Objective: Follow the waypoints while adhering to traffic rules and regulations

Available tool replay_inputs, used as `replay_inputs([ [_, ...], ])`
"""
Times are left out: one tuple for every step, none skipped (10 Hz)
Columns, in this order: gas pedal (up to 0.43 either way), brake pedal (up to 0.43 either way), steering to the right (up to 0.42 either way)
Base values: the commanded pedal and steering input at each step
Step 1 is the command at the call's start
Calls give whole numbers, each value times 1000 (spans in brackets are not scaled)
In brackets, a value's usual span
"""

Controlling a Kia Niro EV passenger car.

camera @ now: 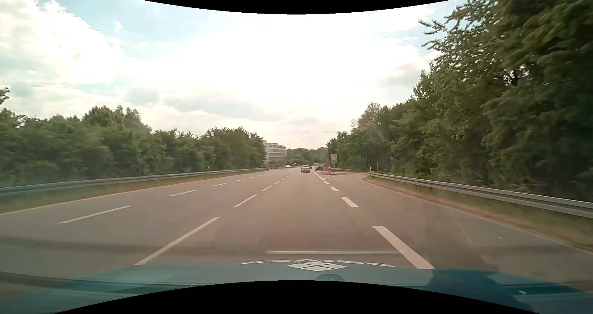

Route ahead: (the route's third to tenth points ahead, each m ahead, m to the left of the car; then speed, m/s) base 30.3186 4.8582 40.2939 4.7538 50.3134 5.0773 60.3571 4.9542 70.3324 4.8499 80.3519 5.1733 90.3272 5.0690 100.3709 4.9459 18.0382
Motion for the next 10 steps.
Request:
replay_inputs([
  [157,0,-2],
  [157,0,-3],
  [157,0,-3],
  [157,0,-2],
  [150,0,-3],
  [150,0,-3],
  [150,0,-3],
  [150,0,-3],
  [150,0,-3],
  [150,0,-3],
])
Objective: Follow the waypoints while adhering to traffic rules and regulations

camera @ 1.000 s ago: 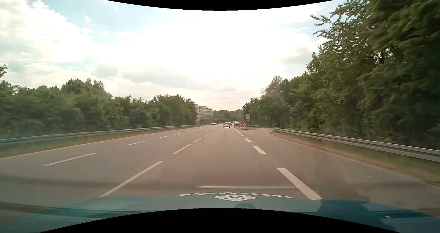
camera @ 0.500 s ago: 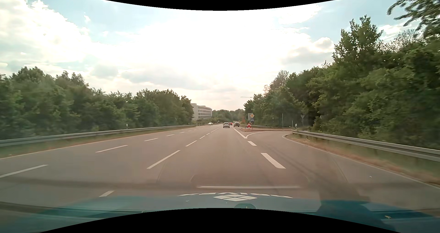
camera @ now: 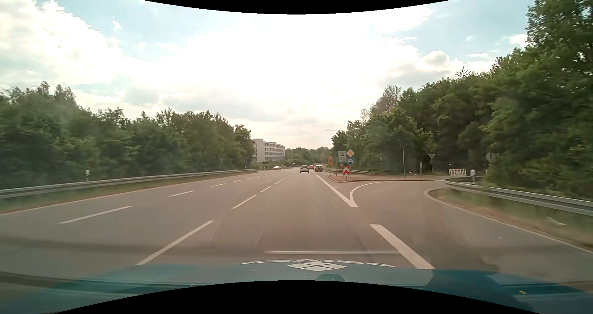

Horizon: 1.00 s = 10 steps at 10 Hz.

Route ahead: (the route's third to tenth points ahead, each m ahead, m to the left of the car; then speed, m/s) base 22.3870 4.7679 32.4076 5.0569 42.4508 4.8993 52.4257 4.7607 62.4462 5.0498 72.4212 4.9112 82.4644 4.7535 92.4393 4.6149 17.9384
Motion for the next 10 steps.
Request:
replay_inputs([
  [150,0,-3],
  [118,0,-3],
  [118,0,-3],
  [118,0,-3],
  [118,0,-3],
  [118,0,-3],
  [118,0,-3],
  [118,0,-4],
  [118,0,-4],
  [118,0,-4],
])
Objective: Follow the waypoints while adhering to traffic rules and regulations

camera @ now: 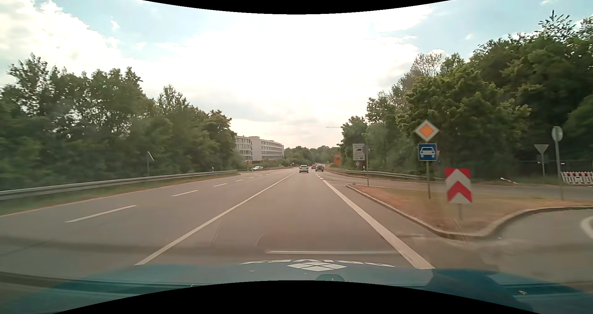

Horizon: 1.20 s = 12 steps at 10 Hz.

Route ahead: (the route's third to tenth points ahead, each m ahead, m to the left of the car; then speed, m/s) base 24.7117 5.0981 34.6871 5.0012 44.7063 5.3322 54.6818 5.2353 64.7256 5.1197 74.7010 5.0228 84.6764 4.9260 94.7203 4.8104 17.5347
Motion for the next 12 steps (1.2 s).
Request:
replay_inputs([
  [118,0,-4],
  [118,0,-4],
  [118,0,-4],
  [118,0,-4],
  [118,0,-3],
  [118,0,-3],
  [118,0,-3],
  [118,0,-3],
  [118,0,-3],
  [118,0,-3],
  [130,0,-3],
  [130,0,-3],
])
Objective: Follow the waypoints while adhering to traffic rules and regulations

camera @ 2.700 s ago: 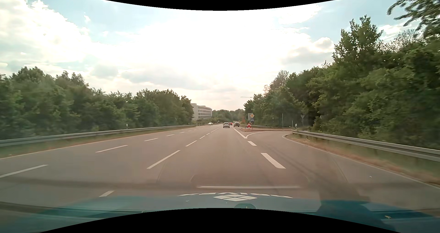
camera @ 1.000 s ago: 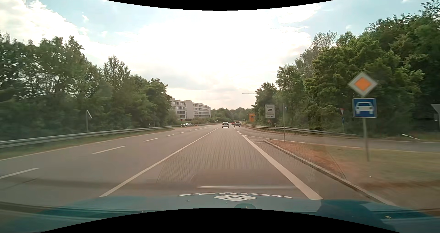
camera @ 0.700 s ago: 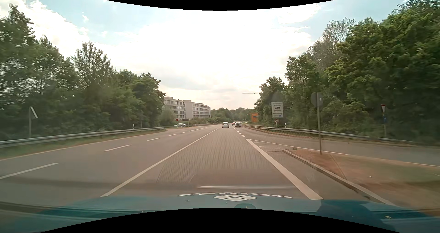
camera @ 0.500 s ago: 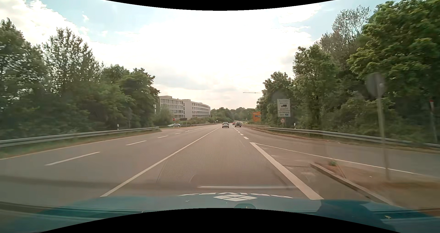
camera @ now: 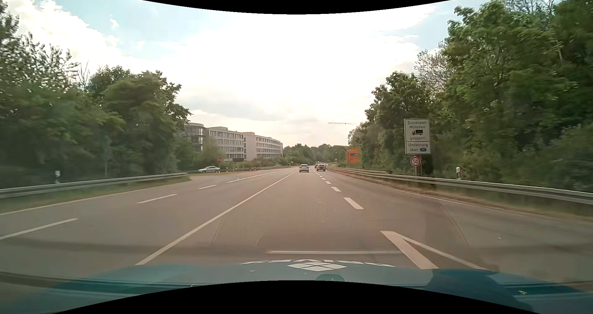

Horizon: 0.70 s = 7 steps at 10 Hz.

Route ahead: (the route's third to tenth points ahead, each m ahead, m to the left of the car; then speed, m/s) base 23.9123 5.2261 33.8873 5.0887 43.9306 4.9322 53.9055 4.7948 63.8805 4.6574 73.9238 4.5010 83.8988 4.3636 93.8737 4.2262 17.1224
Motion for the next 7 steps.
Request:
replay_inputs([
  [130,0,-3],
  [130,0,-3],
  [130,0,-3],
  [130,0,-3],
  [130,0,-3],
  [130,0,-3],
  [138,0,-3],
])
